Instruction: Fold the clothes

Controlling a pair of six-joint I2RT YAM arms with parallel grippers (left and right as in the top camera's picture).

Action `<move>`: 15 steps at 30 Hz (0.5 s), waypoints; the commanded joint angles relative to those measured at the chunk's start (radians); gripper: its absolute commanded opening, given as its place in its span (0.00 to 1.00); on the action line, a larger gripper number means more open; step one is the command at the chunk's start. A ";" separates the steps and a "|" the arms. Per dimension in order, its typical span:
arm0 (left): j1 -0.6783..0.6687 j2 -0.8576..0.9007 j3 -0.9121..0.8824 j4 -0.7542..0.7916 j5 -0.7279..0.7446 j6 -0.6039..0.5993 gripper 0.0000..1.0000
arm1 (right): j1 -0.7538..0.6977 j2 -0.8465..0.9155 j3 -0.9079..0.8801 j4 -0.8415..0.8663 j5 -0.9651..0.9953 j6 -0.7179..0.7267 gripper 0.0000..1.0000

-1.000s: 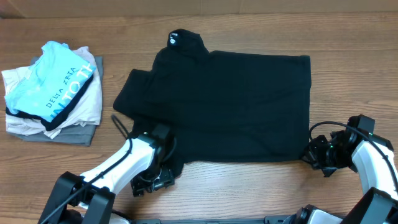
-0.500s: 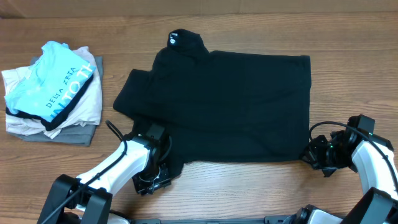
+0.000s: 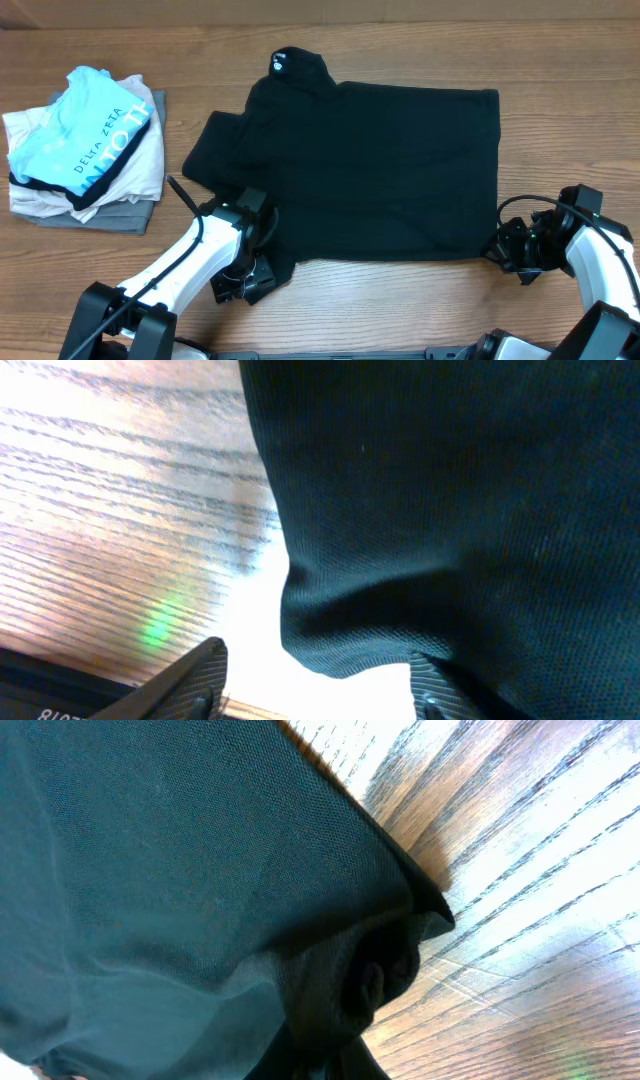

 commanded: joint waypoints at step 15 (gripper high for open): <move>0.006 0.005 -0.119 0.149 0.048 -0.077 0.13 | -0.003 -0.003 0.021 -0.002 -0.001 -0.007 0.05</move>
